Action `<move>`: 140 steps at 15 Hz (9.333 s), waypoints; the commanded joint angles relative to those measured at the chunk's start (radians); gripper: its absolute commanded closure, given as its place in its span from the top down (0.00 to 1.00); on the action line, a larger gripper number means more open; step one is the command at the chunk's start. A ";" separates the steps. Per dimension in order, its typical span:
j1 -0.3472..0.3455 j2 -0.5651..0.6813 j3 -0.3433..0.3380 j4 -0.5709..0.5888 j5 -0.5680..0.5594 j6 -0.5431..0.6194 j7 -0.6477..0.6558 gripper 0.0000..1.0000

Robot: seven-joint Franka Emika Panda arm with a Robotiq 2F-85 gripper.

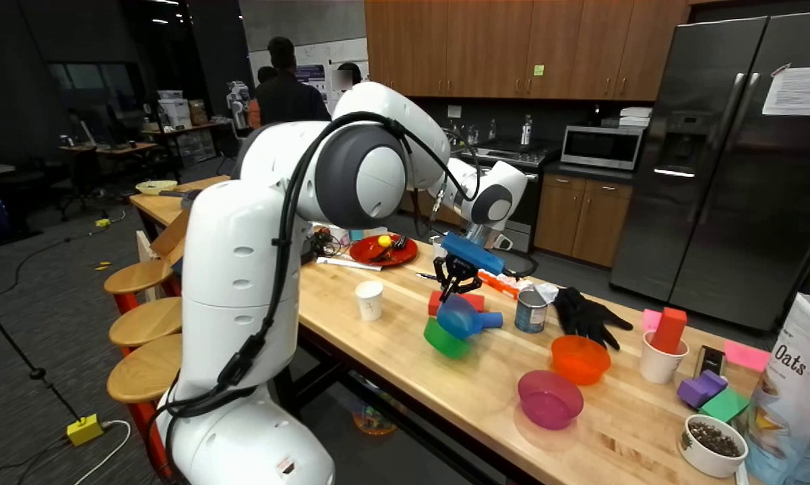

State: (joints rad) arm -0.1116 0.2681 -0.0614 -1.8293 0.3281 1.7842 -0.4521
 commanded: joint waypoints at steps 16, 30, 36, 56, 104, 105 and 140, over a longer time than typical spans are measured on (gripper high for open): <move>-0.031 0.049 0.014 0.128 -0.088 -0.186 0.066 0.01; 0.004 -0.105 0.010 0.049 -0.215 -0.271 0.225 0.01; 0.018 -0.118 0.009 0.002 -0.185 -0.342 0.301 0.01; 0.022 -0.009 -0.014 0.069 -0.275 -0.349 0.516 0.01; 0.079 0.054 0.049 0.178 -0.356 -0.404 0.399 1.00; 0.080 0.049 0.050 0.173 -0.357 -0.410 0.397 1.00; 0.100 0.068 0.019 0.081 -0.272 -0.433 0.611 1.00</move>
State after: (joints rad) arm -0.0211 0.3481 -0.0265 -1.7519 0.0790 1.3104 0.0878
